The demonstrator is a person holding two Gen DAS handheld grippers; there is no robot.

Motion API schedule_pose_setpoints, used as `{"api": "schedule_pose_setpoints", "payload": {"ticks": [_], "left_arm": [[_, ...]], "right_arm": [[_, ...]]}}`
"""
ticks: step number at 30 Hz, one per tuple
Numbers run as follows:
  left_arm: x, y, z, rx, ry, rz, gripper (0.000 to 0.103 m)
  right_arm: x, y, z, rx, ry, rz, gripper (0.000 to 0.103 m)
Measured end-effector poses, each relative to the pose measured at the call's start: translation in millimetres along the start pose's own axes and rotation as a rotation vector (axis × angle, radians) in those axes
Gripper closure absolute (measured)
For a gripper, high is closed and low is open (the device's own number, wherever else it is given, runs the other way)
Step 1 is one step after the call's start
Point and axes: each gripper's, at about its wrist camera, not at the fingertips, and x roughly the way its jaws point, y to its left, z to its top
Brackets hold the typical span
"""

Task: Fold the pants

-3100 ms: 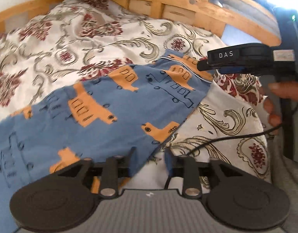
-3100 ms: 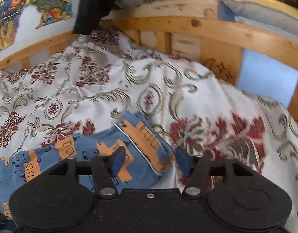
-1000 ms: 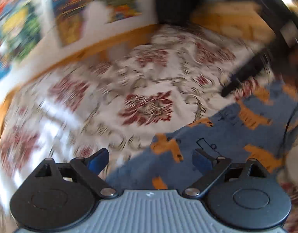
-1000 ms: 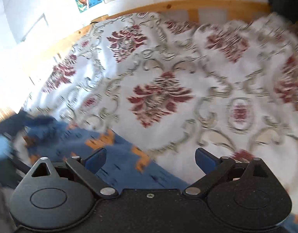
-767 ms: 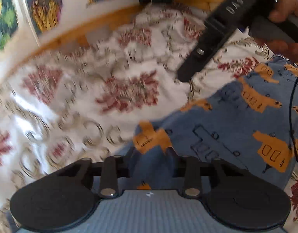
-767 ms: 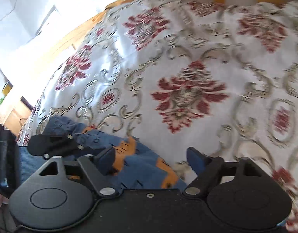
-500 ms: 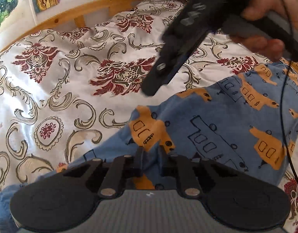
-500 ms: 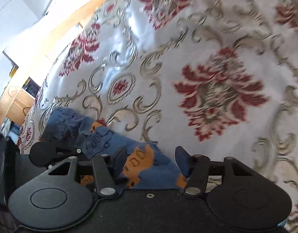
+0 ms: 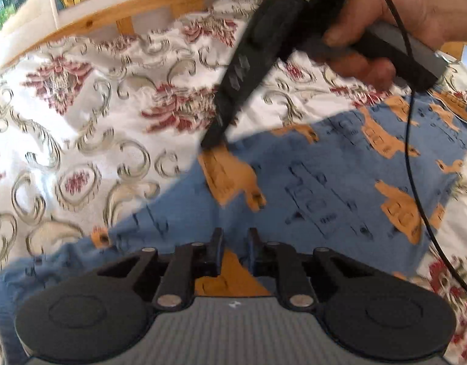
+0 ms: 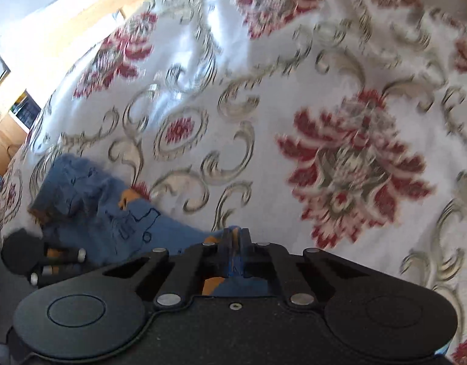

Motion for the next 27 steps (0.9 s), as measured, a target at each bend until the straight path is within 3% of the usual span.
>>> {"api": "schedule_pose_setpoints", "payload": {"ticks": [4,7,8,10,12,14,15,18,21,25,27], "left_arm": [[-5,-1,-12,0.004,0.075,-0.011,0.084],[-8,2,-15,-0.039,0.095,-0.016,0.084],[-9,4,-17,-0.049,0.098,-0.021,0.083],[-15,7,-20,-0.076,0.093,-0.034,0.082],[-26,17,-20,-0.146,0.086,-0.075,0.074],[-42,32,-21,-0.244,0.043,-0.103,0.05],[-52,42,-23,-0.293,0.004,-0.093,0.049],[-72,73,-33,-0.446,-0.075,0.015,0.051],[-80,102,-48,-0.601,-0.089,0.141,0.058],[-101,123,-67,-0.79,-0.152,0.193,0.064],[-101,129,-73,-0.824,-0.128,0.201,0.071]], "right_arm": [[26,-6,-5,-0.008,0.025,-0.06,0.099],[32,-5,-8,-0.057,-0.009,-0.186,0.103],[25,-9,-7,-0.035,-0.036,-0.199,0.091],[3,-10,-9,-0.005,-0.098,-0.228,0.076],[-24,1,-20,-0.033,-0.153,-0.247,0.074],[-47,16,-42,-0.041,-0.178,-0.258,0.064],[-57,23,-58,-0.022,-0.192,-0.258,0.062],[-71,40,-100,0.066,-0.214,-0.244,0.059],[-82,52,-144,0.174,-0.25,-0.238,0.051],[-79,46,-191,0.367,-0.241,-0.243,0.037],[-69,32,-212,0.431,-0.243,-0.264,0.039]]}}
